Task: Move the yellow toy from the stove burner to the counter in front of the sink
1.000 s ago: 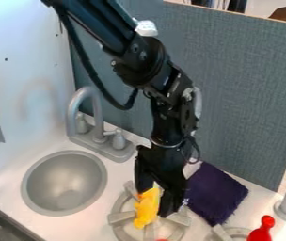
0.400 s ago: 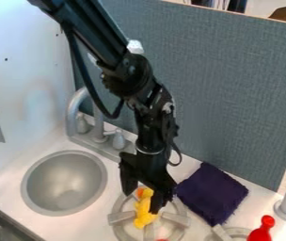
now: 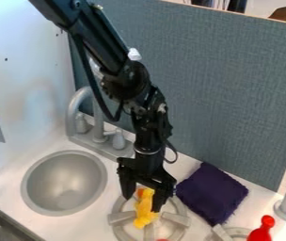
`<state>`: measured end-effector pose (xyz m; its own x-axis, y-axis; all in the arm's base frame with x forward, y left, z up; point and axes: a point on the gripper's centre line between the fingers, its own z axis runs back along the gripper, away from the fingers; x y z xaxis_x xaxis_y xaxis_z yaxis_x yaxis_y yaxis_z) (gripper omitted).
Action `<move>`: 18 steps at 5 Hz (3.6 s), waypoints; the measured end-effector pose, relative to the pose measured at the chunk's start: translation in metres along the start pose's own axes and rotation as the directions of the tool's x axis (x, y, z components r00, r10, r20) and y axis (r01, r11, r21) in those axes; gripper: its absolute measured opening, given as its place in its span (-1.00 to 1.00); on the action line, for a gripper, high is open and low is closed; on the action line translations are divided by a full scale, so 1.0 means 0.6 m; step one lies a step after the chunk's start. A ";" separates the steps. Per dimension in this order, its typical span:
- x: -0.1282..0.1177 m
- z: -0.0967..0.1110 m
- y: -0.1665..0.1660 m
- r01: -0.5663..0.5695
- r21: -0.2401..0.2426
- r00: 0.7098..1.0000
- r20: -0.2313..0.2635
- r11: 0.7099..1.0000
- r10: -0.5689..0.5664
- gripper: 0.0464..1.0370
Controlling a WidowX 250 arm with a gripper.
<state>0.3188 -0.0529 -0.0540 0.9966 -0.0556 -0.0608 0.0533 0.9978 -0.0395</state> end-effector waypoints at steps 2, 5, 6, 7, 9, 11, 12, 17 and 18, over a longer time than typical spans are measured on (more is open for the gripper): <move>0.012 -0.038 -0.003 -0.026 -0.004 0.998 -0.049 1.000 0.026 0.93; 0.014 -0.058 0.000 -0.023 0.033 0.996 -0.081 0.999 0.026 -0.08; -0.004 -0.012 -0.007 -0.008 0.045 1.000 -0.029 0.999 0.009 -0.26; -0.025 0.032 -0.009 -0.025 0.047 0.999 -0.030 0.999 0.026 -0.30; -0.088 0.027 0.008 -0.067 0.126 0.978 -0.186 0.990 0.090 -0.30; -0.120 -0.003 0.075 -0.096 0.203 0.945 -0.290 0.975 0.153 -0.30; -0.135 -0.019 0.097 -0.098 0.216 0.920 -0.352 0.972 0.171 -0.30; -0.103 -0.080 0.147 -0.106 0.140 0.926 -0.348 0.984 0.149 -0.30; -0.099 -0.086 0.145 -0.118 0.100 0.933 -0.330 0.988 0.145 -0.20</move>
<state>0.2612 0.0351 -0.1051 0.9164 0.0808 -0.3920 -0.0587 0.9959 0.0681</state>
